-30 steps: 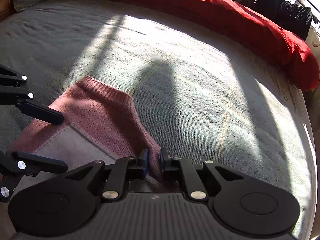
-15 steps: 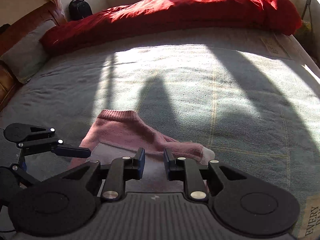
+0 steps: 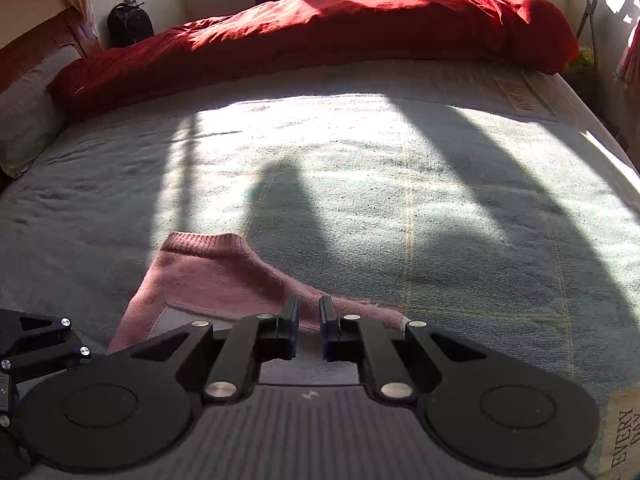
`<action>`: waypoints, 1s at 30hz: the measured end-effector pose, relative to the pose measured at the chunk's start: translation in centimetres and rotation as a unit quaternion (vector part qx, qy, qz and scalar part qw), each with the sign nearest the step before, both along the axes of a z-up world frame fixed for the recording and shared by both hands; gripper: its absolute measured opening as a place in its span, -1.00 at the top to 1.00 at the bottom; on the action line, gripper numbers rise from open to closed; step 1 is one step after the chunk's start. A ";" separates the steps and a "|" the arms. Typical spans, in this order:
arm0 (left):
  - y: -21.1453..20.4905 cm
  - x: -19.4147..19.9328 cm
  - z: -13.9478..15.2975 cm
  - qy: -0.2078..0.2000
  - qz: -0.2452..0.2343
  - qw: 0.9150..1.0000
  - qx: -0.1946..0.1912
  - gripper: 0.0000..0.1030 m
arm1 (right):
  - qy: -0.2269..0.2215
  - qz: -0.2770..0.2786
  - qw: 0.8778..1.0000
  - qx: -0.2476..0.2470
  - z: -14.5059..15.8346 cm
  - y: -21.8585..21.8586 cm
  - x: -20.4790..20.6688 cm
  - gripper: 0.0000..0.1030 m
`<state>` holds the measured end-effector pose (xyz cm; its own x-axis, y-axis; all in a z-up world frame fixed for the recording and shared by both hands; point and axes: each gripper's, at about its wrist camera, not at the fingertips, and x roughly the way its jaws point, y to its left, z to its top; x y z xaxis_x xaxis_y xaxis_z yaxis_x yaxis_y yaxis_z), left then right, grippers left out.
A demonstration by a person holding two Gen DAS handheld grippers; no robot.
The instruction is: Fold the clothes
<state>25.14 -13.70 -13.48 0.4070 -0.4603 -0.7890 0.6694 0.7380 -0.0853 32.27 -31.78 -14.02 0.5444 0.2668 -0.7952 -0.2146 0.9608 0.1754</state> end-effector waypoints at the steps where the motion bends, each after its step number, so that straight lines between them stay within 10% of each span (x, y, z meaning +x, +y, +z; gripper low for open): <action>1: 0.1 0.0 -0.1 0.001 0.001 1.000 -0.003 -0.14 | 0.006 -0.010 1.000 -0.015 -0.8 -0.1 0.4 0.75; 17: 0.1 -3.3 2.0 0.023 -0.015 1.000 0.006 -0.13 | 0.078 -0.013 0.996 0.033 -0.3 -3.4 -6.3 0.65; 30: -2.2 -4.6 2.4 0.006 -0.022 0.999 0.040 -0.17 | 0.048 -0.007 0.997 0.063 1.4 -3.7 -11.5 0.53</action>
